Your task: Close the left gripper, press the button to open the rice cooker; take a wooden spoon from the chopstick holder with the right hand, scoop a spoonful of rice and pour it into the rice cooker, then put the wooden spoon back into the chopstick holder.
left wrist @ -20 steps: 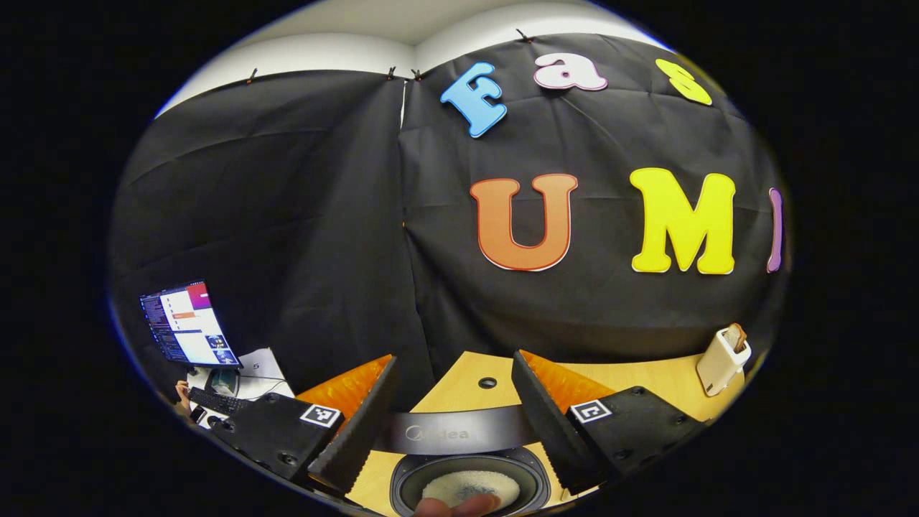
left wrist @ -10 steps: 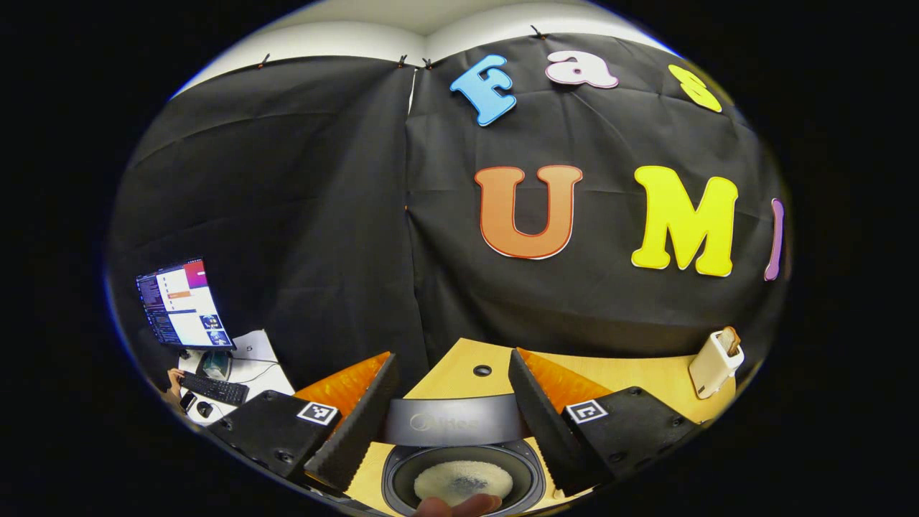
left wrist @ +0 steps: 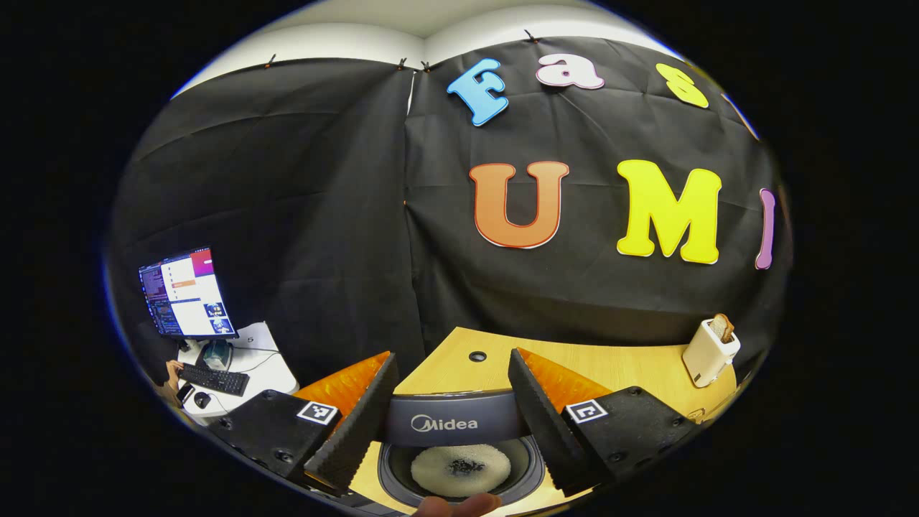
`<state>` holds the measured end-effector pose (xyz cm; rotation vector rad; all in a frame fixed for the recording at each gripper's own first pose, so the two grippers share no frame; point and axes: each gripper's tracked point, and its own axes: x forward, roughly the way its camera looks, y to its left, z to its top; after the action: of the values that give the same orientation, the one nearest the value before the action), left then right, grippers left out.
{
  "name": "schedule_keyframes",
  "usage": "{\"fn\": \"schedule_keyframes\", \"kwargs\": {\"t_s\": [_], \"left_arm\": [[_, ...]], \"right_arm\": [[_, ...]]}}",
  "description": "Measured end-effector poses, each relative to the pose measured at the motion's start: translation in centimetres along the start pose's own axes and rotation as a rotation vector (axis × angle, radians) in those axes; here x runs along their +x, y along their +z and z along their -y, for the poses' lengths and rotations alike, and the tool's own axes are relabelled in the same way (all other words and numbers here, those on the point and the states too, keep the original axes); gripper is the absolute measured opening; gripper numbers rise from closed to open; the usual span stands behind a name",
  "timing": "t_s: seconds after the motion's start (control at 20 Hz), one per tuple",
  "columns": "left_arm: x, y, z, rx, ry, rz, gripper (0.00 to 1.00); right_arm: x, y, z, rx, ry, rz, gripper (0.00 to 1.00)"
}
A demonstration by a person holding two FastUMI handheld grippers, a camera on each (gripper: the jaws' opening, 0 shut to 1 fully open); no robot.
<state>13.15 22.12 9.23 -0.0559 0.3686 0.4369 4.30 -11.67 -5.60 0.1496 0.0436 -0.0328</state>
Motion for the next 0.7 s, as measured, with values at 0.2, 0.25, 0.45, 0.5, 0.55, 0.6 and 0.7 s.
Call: {"fn": "schedule_keyframes", "kwargs": {"t_s": [0.2,0.25,0.45,0.5,0.55,0.6,0.7], "left_arm": [[-2.3,-3.3,0.6,-0.001,-0.017,0.000,0.99],[-2.9,-4.2,0.7,-0.004,-0.022,-0.002,0.99],[-4.6,-8.2,1.0,-0.022,-0.024,-0.009,0.99],[-5.0,-9.1,1.1,-0.024,-0.022,-0.008,0.98],[-5.1,-9.8,1.2,-0.027,-0.019,-0.005,0.98],[-5.3,-10.5,1.2,-0.026,-0.017,-0.003,0.98],[-5.6,-11.5,1.3,-0.029,-0.015,0.011,0.98]], "right_arm": [[-0.9,0.2,0.0,-0.029,-0.007,0.015,0.91],[-1.2,0.4,0.0,-0.035,-0.008,0.019,0.91],[-1.8,0.8,0.0,-0.049,-0.009,0.033,0.91],[-1.9,0.8,0.1,-0.052,-0.009,0.035,0.95],[-2.0,0.9,0.2,-0.054,-0.011,0.036,0.95],[-2.2,1.0,0.2,-0.056,-0.013,0.039,0.95],[-2.3,1.0,0.2,-0.052,-0.009,0.046,0.95]]}}
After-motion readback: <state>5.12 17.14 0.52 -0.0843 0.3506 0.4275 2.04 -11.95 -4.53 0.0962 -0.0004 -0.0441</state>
